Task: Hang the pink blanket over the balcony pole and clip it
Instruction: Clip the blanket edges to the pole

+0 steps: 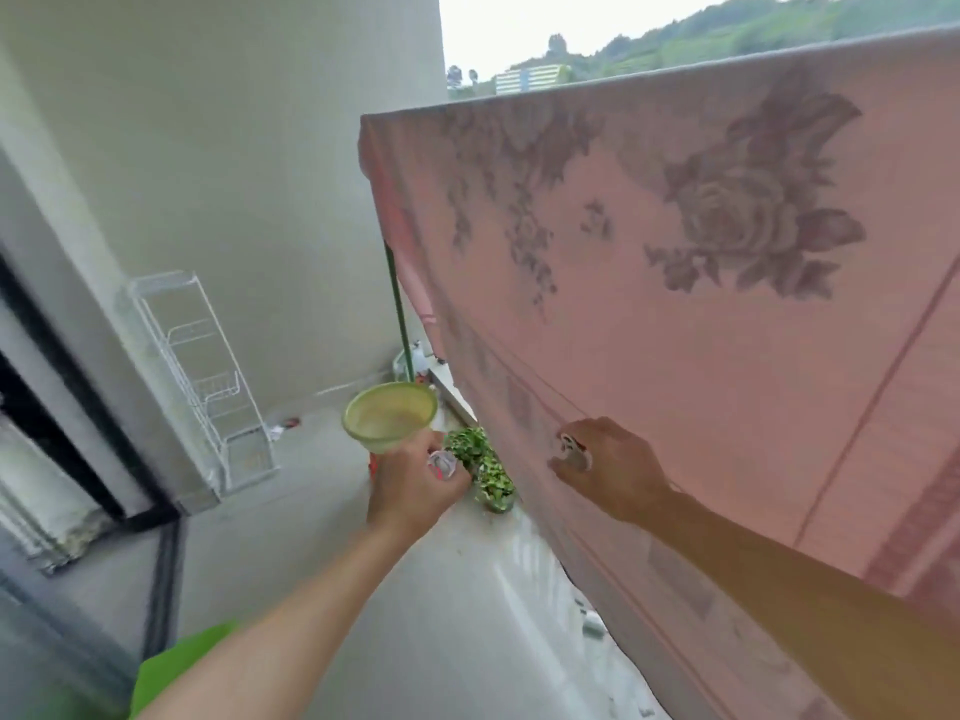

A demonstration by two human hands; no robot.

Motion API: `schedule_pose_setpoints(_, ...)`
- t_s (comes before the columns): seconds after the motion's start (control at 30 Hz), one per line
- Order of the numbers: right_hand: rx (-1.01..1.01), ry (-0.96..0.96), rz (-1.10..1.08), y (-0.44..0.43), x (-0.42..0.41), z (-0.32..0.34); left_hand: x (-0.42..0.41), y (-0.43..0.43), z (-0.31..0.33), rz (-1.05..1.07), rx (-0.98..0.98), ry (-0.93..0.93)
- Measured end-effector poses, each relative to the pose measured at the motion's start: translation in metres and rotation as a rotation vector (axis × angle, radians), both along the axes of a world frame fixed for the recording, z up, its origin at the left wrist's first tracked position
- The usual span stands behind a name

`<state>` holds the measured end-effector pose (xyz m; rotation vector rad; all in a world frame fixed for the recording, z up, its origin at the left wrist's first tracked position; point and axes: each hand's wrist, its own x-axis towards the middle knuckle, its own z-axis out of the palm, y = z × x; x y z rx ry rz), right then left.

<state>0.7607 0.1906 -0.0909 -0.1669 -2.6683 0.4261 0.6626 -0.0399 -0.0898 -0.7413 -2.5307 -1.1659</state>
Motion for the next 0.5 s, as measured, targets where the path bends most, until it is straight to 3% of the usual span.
schedule_pose_setpoints(0.5, 0.021, 0.089, 0.390, -0.047, -0.360, 0.025, -0.261, -0.071, 0.017, 0.414, -0.106, 0.054)
